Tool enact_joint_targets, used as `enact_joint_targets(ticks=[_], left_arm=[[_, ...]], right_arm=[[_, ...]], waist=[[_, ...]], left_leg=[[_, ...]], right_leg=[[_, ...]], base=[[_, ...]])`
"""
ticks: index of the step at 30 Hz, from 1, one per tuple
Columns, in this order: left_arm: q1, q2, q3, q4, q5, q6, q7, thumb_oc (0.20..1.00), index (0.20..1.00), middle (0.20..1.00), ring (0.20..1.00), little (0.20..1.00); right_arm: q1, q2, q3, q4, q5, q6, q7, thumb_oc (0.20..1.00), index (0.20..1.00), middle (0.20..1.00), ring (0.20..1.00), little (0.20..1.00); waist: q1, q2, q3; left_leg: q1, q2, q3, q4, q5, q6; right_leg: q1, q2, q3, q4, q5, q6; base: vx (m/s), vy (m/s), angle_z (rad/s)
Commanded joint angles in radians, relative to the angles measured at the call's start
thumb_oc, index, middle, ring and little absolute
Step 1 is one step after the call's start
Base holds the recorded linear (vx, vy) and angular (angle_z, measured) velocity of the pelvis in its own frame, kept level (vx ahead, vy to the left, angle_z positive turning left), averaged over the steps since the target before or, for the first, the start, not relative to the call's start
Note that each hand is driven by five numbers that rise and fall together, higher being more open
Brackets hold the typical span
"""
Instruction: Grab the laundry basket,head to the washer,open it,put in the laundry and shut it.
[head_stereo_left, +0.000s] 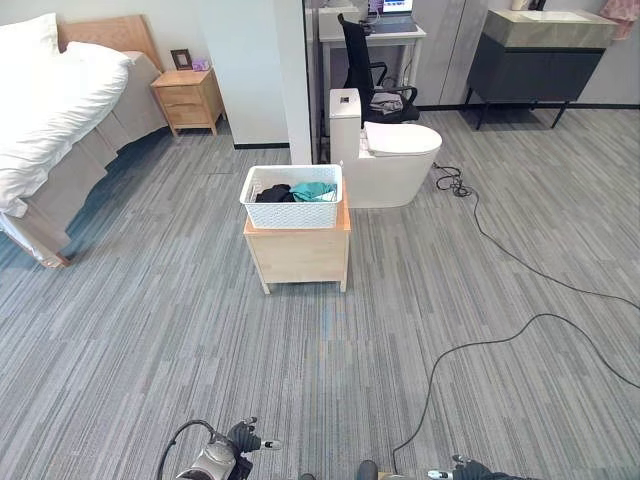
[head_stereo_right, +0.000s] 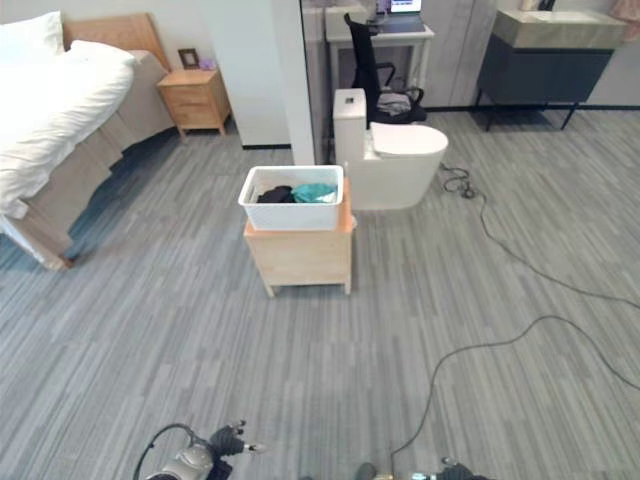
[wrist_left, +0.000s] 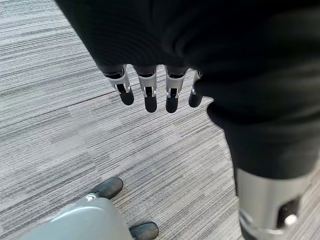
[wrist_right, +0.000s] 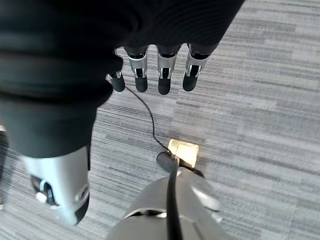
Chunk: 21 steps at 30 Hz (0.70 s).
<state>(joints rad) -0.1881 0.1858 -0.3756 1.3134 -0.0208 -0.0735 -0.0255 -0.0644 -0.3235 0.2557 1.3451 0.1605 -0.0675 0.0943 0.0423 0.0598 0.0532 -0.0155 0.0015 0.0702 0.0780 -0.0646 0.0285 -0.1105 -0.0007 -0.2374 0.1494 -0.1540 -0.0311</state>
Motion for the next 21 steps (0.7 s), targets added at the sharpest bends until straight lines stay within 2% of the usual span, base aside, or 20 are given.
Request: enact_joint_targets(ticks=[1, 5, 15, 21], left_arm=[[-0.027, 0.0, 0.018, 0.026, -0.013, -0.019, -0.007, 1.0, 1.0, 1.0, 1.0, 1.0], [-0.008, 0.004, 0.061, 0.055, -0.056, -0.014, -0.011, 1.0, 1.0, 1.0, 1.0, 1.0], [-0.001, 0.054, 0.197, 0.096, -0.198, -0.005, 0.004, 1.0, 1.0, 1.0, 1.0, 1.0], [0.017, 0.055, 0.212, 0.069, -0.242, -0.015, 0.017, 1.0, 1.0, 1.0, 1.0, 1.0]], right_arm=[[-0.031, -0.013, -0.012, 0.033, 0.13, -0.029, 0.027, 1.0, 1.0, 1.0, 1.0, 1.0], [-0.025, -0.003, -0.055, 0.024, 0.224, -0.036, 0.04, 1.0, 1.0, 1.0, 1.0, 1.0], [-0.06, -0.039, 0.058, -0.089, 0.053, -0.032, 0.039, 1.0, 1.0, 1.0, 1.0, 1.0], [-0.082, -0.047, 0.023, -0.116, 0.114, -0.031, 0.032, 1.0, 1.0, 1.0, 1.0, 1.0]], waist=[[-0.004, -0.062, 0.01], [-0.003, -0.07, 0.006], [0.028, -0.105, 0.007], [0.035, -0.105, 0.002]], left_leg=[[0.036, -0.023, -0.096, -0.165, 0.097, -0.04], [0.046, -0.021, -0.088, -0.165, 0.089, -0.038], [0.047, -0.024, -0.107, -0.148, 0.082, -0.033], [0.052, -0.027, -0.1, -0.147, 0.075, -0.033]], right_leg=[[0.186, -0.087, 0.002, -0.208, 0.179, 0.14], [0.191, -0.086, 0.008, -0.209, 0.179, 0.14], [0.193, -0.086, -0.01, -0.167, 0.151, 0.134], [0.208, -0.084, -0.006, -0.2, 0.16, 0.141]], base=[[0.02, 0.003, 0.07], [0.03, 0.004, 0.01], [0.03, -0.01, 0.03], [0.04, 0.011, 0.02]])
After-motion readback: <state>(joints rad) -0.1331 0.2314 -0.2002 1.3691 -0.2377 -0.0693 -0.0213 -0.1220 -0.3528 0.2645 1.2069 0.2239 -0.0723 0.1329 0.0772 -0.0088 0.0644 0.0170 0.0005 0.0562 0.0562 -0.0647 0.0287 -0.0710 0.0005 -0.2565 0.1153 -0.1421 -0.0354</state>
